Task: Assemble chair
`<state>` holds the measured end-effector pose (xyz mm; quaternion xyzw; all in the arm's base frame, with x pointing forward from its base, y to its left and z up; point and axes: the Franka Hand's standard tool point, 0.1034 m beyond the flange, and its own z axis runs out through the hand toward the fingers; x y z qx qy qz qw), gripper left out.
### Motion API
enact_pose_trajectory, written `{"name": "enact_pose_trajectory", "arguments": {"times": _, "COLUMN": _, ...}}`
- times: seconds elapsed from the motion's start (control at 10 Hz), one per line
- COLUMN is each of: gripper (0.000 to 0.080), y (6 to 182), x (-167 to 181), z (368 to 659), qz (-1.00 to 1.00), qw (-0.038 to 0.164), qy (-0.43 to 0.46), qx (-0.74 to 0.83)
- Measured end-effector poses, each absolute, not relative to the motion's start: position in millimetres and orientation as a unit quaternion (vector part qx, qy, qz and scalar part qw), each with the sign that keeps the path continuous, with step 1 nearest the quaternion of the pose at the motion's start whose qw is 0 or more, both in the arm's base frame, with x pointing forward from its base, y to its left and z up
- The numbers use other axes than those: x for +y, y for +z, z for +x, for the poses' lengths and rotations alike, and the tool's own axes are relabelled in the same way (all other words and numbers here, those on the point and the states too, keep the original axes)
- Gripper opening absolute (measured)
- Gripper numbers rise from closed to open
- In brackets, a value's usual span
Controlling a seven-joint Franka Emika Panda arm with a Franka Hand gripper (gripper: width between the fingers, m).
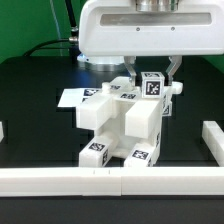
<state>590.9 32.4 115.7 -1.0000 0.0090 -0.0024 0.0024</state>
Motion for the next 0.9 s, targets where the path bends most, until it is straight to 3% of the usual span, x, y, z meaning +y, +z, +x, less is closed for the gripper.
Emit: {"name": "enact_pose_trajectory", "arguments": {"times": 0.9, "gripper": 0.0289, "y": 115.9, "x": 32.0, "z": 590.9, "qz": -1.000, "qw": 0.003, "qy": -0.002, "qx": 0.018}}
